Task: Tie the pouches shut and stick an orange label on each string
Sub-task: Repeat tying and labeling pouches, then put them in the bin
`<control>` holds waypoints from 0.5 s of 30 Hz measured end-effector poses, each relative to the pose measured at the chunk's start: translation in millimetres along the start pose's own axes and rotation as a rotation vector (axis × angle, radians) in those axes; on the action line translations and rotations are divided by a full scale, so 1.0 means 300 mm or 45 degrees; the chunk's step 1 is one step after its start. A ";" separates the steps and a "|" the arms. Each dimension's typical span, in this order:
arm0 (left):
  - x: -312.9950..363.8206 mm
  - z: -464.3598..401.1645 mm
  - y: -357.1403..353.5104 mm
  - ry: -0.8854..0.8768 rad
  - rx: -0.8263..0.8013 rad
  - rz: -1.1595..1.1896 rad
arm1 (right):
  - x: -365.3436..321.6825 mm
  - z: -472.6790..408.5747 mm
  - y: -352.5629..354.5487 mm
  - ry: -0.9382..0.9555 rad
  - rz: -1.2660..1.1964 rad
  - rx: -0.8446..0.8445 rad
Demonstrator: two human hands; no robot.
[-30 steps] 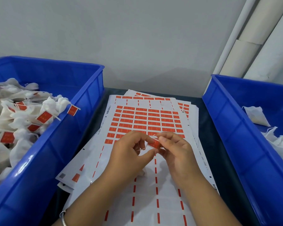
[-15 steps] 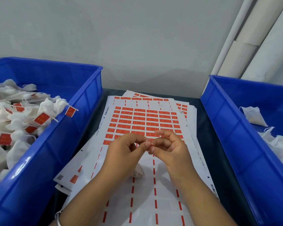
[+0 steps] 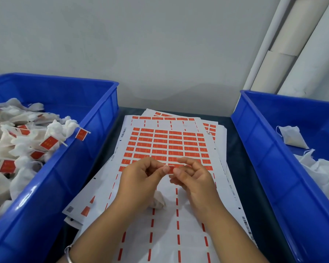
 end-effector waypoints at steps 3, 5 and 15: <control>0.005 -0.009 0.034 0.078 0.102 0.094 | 0.032 0.000 -0.005 -0.060 0.101 -0.010; 0.022 -0.010 0.061 0.096 0.164 0.134 | 0.047 0.002 -0.014 -0.067 0.185 -0.033; 0.314 0.134 0.374 -0.200 0.607 0.333 | 0.065 0.046 -0.072 -0.044 0.494 -0.151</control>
Point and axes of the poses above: each hand's wrist, its own z-axis away from the middle knuckle, its own y-axis out of the back of the hand, x = y × z, the point moved 6 cm from there along -z, towards the middle knuckle, and after that the axes turned 5 degrees about -z, right-handed, at the moved point
